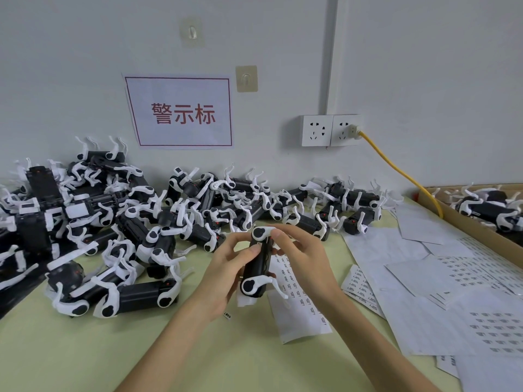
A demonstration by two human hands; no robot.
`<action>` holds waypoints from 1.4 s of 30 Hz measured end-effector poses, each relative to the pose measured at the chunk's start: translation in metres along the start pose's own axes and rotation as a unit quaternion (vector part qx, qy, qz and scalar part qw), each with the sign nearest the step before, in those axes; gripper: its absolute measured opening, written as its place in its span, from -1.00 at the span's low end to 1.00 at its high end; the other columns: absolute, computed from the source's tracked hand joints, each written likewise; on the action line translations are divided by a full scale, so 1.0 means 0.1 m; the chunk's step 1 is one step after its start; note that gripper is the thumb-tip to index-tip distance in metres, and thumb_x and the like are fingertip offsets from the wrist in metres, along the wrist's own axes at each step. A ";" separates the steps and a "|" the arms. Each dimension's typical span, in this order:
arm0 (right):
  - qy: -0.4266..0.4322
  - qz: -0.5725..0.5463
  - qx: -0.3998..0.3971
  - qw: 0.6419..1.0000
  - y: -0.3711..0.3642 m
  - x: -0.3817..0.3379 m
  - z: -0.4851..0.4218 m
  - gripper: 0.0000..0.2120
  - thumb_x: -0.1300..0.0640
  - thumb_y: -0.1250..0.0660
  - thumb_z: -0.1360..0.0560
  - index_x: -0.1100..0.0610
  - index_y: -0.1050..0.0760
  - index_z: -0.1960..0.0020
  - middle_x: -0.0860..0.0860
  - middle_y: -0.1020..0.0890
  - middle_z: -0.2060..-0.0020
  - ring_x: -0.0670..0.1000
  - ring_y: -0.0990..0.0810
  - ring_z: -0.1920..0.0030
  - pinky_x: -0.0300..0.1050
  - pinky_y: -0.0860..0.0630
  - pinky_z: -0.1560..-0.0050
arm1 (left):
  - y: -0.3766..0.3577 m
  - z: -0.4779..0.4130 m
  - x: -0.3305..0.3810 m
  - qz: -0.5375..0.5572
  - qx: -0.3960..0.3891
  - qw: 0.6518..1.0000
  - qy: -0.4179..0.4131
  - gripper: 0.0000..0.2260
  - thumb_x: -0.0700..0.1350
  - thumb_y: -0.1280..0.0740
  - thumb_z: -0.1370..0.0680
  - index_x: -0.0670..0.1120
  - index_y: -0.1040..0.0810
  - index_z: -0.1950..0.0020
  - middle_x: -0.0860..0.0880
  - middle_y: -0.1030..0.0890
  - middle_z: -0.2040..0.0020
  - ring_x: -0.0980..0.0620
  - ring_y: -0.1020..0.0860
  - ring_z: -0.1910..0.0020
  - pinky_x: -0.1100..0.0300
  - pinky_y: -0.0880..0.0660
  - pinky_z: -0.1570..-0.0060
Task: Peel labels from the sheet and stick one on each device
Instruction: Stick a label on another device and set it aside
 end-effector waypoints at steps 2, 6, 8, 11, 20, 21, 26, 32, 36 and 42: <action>-0.001 -0.005 -0.008 1.000 0.00 0.00 0.00 -0.83 -0.05 -0.31 -0.63 -0.13 -0.69 -0.08 -0.15 -0.73 -0.02 -0.16 -0.69 0.03 -0.31 -0.54 0.02 | 0.00 0.00 0.00 -0.013 -0.004 1.000 -0.002 -0.60 -0.13 -0.42 -0.49 -0.20 -0.48 -0.28 -0.31 -0.68 -0.14 -0.38 -0.64 -0.15 -0.34 -0.56 -0.18; -0.037 -0.003 -0.033 0.999 0.06 0.01 -0.04 -0.80 -0.14 -0.29 -0.57 -0.21 -0.69 -0.03 -0.21 -0.72 0.04 -0.25 -0.64 0.12 -0.47 -0.45 0.14 | 0.00 0.01 0.00 -0.042 -0.026 0.999 0.003 -0.61 -0.14 -0.43 -0.48 -0.11 -0.51 -0.29 -0.23 -0.70 -0.15 -0.21 -0.68 -0.01 -0.12 -0.66 0.03; -0.056 -0.008 -0.056 0.997 0.10 0.03 -0.06 -0.81 -0.14 -0.32 -0.53 -0.20 -0.70 0.01 -0.20 -0.72 0.10 -0.25 -0.61 0.16 -0.48 -0.44 0.17 | -0.03 0.03 -0.01 -0.048 -0.032 0.998 0.021 -0.63 -0.02 -0.44 -0.47 -0.05 -0.54 -0.25 -0.20 -0.70 -0.15 -0.14 -0.68 0.09 0.07 -0.62 0.26; -0.065 0.011 -0.095 0.993 0.12 0.08 -0.08 -0.81 -0.10 -0.37 -0.54 -0.08 -0.69 -0.07 -0.11 -0.69 0.13 -0.18 -0.57 0.19 -0.44 -0.43 0.16 | 0.01 0.03 -0.05 -0.090 0.007 0.995 0.046 -0.64 0.18 -0.53 -0.43 0.05 -0.58 -0.11 -0.21 -0.70 -0.13 -0.23 -0.65 0.13 0.05 -0.54 0.29; -0.074 0.012 -0.116 0.990 0.14 0.10 -0.09 -0.73 -0.07 -0.39 -0.43 0.04 -0.65 -0.05 0.08 -0.70 0.08 -0.10 -0.60 0.19 -0.40 -0.45 0.18 | 0.02 0.01 -0.05 -0.116 -0.008 0.992 0.050 -0.72 -0.08 -0.44 -0.56 -0.08 -0.51 -0.24 -0.18 -0.72 -0.10 -0.27 -0.67 0.19 -0.26 -0.56 0.04; -0.078 0.016 -0.130 0.988 0.14 0.10 -0.09 -0.71 -0.07 -0.39 -0.42 0.07 -0.63 -0.06 0.07 -0.71 0.08 -0.08 -0.60 0.17 -0.39 -0.45 0.17 | 0.01 0.02 -0.05 -0.115 -0.021 0.992 0.049 -0.76 -0.17 -0.40 -0.61 -0.12 -0.49 -0.26 -0.18 -0.72 -0.10 -0.26 -0.67 0.22 -0.20 -0.55 0.03; -0.089 0.040 -0.187 0.977 0.22 0.12 -0.08 -0.57 -0.19 -0.44 -0.39 0.13 -0.51 -0.02 0.04 -0.69 0.12 -0.03 -0.59 0.15 -0.26 -0.42 0.16 | -0.10 0.09 -0.03 -0.125 -0.090 0.985 0.074 -0.70 -0.20 -0.43 -0.58 -0.16 -0.45 -0.28 -0.25 -0.69 -0.15 -0.23 -0.66 0.22 -0.10 -0.55 0.05; -0.166 -0.053 -0.297 0.939 0.33 0.23 -0.02 -0.68 -0.02 -0.45 -0.45 0.05 -0.58 -0.16 0.21 -0.66 -0.09 0.16 -0.65 0.03 -0.05 -0.58 0.08 | -0.14 0.11 -0.05 -0.074 -0.091 0.985 0.125 -0.63 0.05 -0.27 -0.62 -0.24 -0.54 -0.18 -0.39 -0.66 -0.06 -0.17 -0.64 0.16 0.11 -0.57 0.22; -0.213 -0.024 -0.351 0.911 0.36 0.29 0.01 -0.64 -0.01 -0.42 -0.45 0.16 -0.61 -0.17 0.22 -0.66 0.05 0.25 -0.65 0.09 0.09 -0.59 0.00 | -0.01 0.03 -0.19 -0.049 -0.031 0.982 0.179 -0.57 0.12 -0.11 -0.71 -0.17 -0.61 -0.11 -0.22 -0.65 0.12 -0.16 -0.59 0.24 0.06 -0.48 0.19; -0.188 -0.198 -0.122 0.954 0.96 0.25 -0.19 -0.41 -0.06 -0.35 -0.47 0.33 -0.45 -0.35 0.21 -0.65 0.03 0.11 -0.67 0.15 -0.10 -0.63 0.18 | 0.26 -0.13 -0.18 -0.002 0.090 0.991 0.094 -0.73 -0.06 -0.15 -0.72 -0.20 -0.56 -0.05 -0.22 -0.71 0.13 -0.15 -0.67 0.31 0.07 -0.62 0.30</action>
Point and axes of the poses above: each hand's wrist, its own z-axis away from the middle knuckle, its own y-axis out of the back of the hand, x = y × z, the point moved 6 cm from there along -z, towards the middle knuckle
